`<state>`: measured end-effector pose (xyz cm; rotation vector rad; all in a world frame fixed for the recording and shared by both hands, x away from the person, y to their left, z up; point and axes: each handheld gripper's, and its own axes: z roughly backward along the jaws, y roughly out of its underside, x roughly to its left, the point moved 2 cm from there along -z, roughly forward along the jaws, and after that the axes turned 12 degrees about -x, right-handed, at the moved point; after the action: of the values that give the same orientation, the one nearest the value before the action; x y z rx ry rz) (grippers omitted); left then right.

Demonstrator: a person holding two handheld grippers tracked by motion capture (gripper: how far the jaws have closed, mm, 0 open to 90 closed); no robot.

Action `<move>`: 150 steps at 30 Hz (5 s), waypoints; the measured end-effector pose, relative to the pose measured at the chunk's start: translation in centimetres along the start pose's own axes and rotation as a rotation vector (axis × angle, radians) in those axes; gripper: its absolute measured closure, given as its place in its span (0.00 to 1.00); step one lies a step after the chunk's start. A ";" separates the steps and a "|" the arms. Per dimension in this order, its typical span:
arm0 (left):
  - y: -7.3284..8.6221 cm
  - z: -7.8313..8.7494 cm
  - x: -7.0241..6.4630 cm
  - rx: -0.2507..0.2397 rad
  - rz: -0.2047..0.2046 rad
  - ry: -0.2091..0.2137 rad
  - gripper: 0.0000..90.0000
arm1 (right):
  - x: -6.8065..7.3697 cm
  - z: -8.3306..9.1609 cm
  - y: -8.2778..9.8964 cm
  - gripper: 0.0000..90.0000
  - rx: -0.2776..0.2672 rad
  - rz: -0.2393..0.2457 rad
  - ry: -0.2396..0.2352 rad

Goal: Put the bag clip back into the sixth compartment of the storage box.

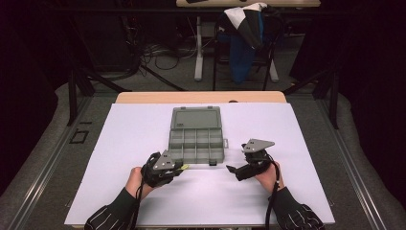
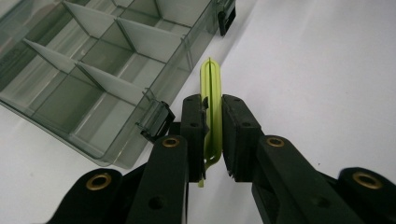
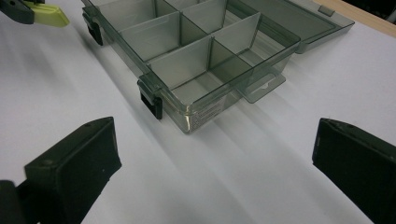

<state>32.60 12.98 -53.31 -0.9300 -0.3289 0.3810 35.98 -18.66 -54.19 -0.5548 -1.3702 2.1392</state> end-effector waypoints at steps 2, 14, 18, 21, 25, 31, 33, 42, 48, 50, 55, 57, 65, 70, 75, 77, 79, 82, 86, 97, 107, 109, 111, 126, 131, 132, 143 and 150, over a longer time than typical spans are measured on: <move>-0.2 0.0 0.0 -0.005 -0.008 -0.004 0.88 | 0.0 0.1 -0.1 0.00 -0.004 -0.002 0.004; -1.3 0.1 0.9 -0.029 0.020 -0.059 0.88 | -0.2 0.2 0.0 0.00 -0.008 -0.015 0.010; -1.7 0.0 1.3 -0.032 0.027 -0.072 0.88 | -0.2 0.1 0.0 0.00 -0.008 -0.011 0.011; -2.2 -0.1 1.6 -0.039 0.019 -0.077 0.88 | -0.1 0.1 0.0 0.01 -0.007 -0.004 0.016; -2.8 -0.1 2.0 -0.057 0.023 -0.090 0.88 | -0.2 0.1 0.0 0.00 -0.011 -0.012 0.014; -3.3 -0.5 2.6 -0.061 0.027 -0.098 0.88 | -0.3 0.2 -0.1 0.00 -0.018 -0.020 0.015; -3.3 -0.6 2.9 -0.060 0.031 -0.102 0.88 | -0.3 0.2 0.0 0.00 -0.020 -0.027 0.013; -3.8 -0.8 3.7 -0.073 0.064 -0.127 0.88 | -0.4 0.1 0.0 0.00 -0.013 -0.025 0.016; -4.3 -1.1 4.2 -0.084 0.088 -0.151 0.88 | -0.4 0.1 0.0 0.00 -0.008 -0.026 0.015; -4.4 -1.2 4.3 -0.086 0.092 -0.156 0.88 | -0.4 0.1 0.0 0.00 -0.012 -0.028 0.017; -4.6 -1.5 4.6 -0.092 0.119 -0.173 0.88 | -0.4 0.2 0.0 0.00 -0.019 -0.026 0.020; -4.7 -1.5 4.8 -0.095 0.126 -0.183 0.88 | -0.4 0.2 0.0 0.00 -0.019 -0.026 0.020; -4.7 -2.2 5.2 -0.091 0.157 -0.194 0.88 | -0.5 0.1 0.0 0.00 -0.021 -0.026 0.020; -4.8 -2.7 5.3 -0.095 0.180 -0.200 0.88 | -0.5 0.1 0.0 0.00 -0.016 -0.028 0.023; -4.8 -3.1 5.4 -0.095 0.198 -0.210 0.88 | -0.5 0.1 0.0 0.00 -0.017 -0.032 0.025; -4.7 -3.2 5.4 -0.098 0.212 -0.203 0.88 | -0.6 0.1 0.0 0.00 -0.017 -0.030 0.025; -4.5 -3.4 5.3 -0.099 0.219 -0.201 0.88 | -0.6 0.1 0.0 0.00 -0.017 -0.029 0.026; -4.4 -3.5 5.2 -0.099 0.226 -0.202 0.88 | -0.6 0.1 0.0 0.00 -0.017 -0.029 0.025; -4.2 -3.7 5.1 -0.095 0.232 -0.205 0.88 | -0.6 0.1 0.0 0.00 -0.017 -0.028 0.026; -3.9 -4.3 4.9 -0.085 0.234 -0.206 0.88 | -0.7 0.2 -0.1 0.00 -0.016 -0.036 0.034; -3.6 -4.7 4.7 -0.065 0.238 -0.208 0.88 | -0.6 0.2 -0.1 0.00 -0.019 -0.038 0.034; -3.5 -4.8 4.6 -0.064 0.242 -0.208 0.88 | -0.6 0.2 -0.1 0.00 -0.019 -0.036 0.033; -3.5 -4.9 4.6 -0.057 0.240 -0.206 0.88 | -0.6 0.2 -0.1 0.00 -0.019 -0.040 0.034; -3.3 -5.2 4.4 -0.035 0.252 -0.210 0.88 | -0.6 0.2 -0.1 0.00 -0.012 -0.037 0.042; -3.3 -5.4 4.3 -0.030 0.253 -0.213 0.88 | -0.6 0.2 -0.1 0.00 -0.013 -0.037 0.040; -3.3 -5.5 4.2 -0.027 0.255 -0.211 0.88 | -0.6 0.2 -0.1 0.00 -0.013 -0.037 0.040; -3.1 -5.7 4.0 -0.024 0.259 -0.205 0.75 | -0.6 0.2 -0.1 0.00 -0.014 -0.039 0.043; -3.1 -5.1 4.5 -0.025 0.256 -0.246 0.42 | -0.7 0.2 -0.2 0.00 -0.019 -0.040 0.041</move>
<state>39.27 9.75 -53.13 -0.9541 -0.4412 0.7316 36.41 -19.23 -53.91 -0.5707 -1.3695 2.0739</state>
